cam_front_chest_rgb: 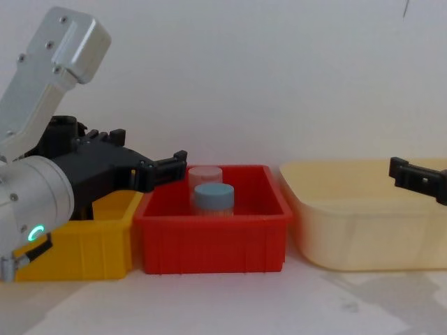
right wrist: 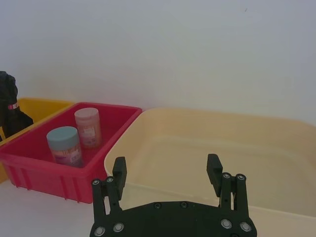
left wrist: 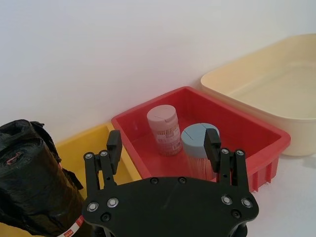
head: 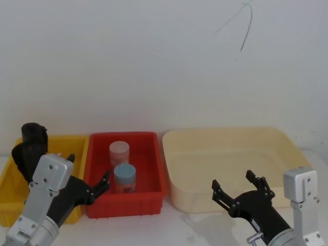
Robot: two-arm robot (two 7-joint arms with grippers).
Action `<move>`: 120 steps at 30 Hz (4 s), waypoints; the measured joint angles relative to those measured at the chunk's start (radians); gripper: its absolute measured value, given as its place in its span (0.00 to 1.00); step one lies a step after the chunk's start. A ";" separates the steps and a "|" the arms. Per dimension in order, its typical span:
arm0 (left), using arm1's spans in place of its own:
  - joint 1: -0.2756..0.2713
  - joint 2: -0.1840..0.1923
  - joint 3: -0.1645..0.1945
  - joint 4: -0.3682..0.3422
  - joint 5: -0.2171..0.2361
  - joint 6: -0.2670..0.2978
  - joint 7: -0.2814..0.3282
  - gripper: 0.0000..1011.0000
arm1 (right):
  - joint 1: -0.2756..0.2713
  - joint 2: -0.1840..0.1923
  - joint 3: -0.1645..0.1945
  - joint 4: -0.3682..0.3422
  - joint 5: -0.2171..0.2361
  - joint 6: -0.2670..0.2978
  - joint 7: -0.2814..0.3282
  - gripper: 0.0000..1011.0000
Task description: Pick up the garbage bag with the one hand and transfer it to the other hand.
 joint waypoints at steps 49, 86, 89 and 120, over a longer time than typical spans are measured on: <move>-0.004 0.000 0.000 0.000 0.001 0.001 -0.002 0.99 | 0.001 -0.001 0.000 0.000 0.000 0.000 0.001 0.99; 0.089 0.132 -0.223 -0.315 -0.160 0.289 -0.165 0.99 | 0.327 -0.080 -0.153 0.014 0.096 0.350 0.138 0.99; 0.143 0.136 -0.272 -0.330 -0.191 0.287 -0.166 0.99 | 0.355 -0.099 -0.171 0.039 0.094 0.370 0.138 0.99; 0.237 0.152 -0.423 -0.261 -0.333 0.204 -0.220 0.99 | 0.495 -0.202 -0.243 0.205 0.060 0.457 0.147 0.99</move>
